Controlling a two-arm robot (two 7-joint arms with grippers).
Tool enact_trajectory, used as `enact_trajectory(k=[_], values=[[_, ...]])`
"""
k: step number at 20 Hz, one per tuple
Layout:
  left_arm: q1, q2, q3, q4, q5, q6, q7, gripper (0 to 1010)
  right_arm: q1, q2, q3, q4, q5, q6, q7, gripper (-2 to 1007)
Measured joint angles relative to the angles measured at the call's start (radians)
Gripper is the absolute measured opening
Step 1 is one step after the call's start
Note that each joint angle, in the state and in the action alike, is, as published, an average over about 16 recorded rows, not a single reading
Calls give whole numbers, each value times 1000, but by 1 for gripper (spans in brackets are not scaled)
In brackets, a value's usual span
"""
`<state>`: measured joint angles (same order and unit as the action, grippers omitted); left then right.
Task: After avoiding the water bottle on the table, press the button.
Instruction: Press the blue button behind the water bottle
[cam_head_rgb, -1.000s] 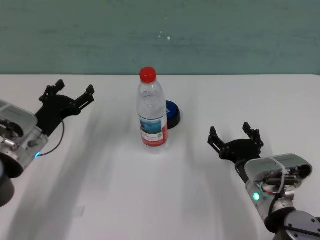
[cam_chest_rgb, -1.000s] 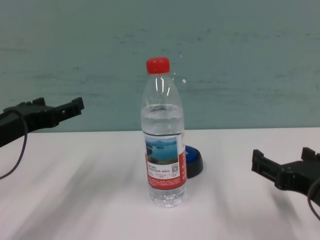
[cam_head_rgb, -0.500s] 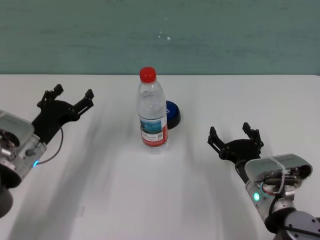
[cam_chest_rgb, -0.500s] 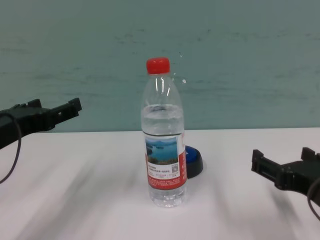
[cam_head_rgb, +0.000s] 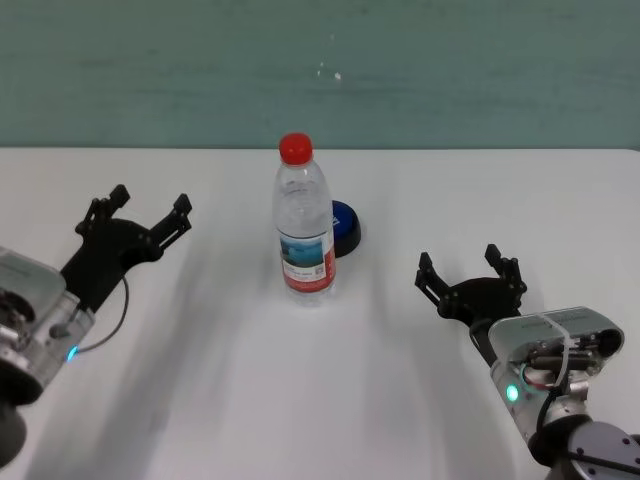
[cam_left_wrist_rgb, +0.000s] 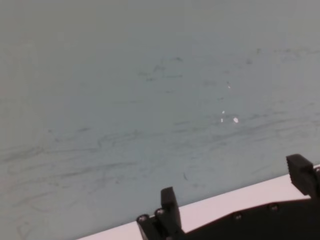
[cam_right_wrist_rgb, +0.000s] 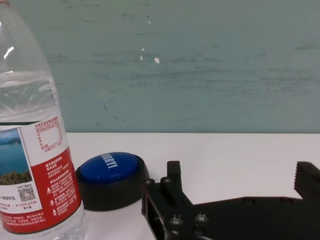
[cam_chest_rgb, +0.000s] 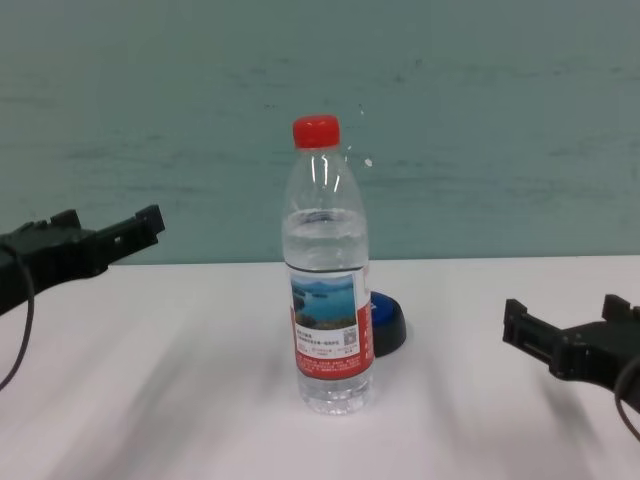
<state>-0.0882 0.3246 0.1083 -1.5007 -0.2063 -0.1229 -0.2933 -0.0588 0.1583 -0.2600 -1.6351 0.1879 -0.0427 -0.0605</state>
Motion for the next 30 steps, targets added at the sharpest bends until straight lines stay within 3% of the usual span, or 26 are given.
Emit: enact_trajectory(k=[15,30], values=[[104,-20,15,-112,-18,3,6,1010,0,0,0,0,0,0,0,1004],[128,-36,68,-122,-44,6,-12,1010,0,0,0,0,0,0,0,1004]])
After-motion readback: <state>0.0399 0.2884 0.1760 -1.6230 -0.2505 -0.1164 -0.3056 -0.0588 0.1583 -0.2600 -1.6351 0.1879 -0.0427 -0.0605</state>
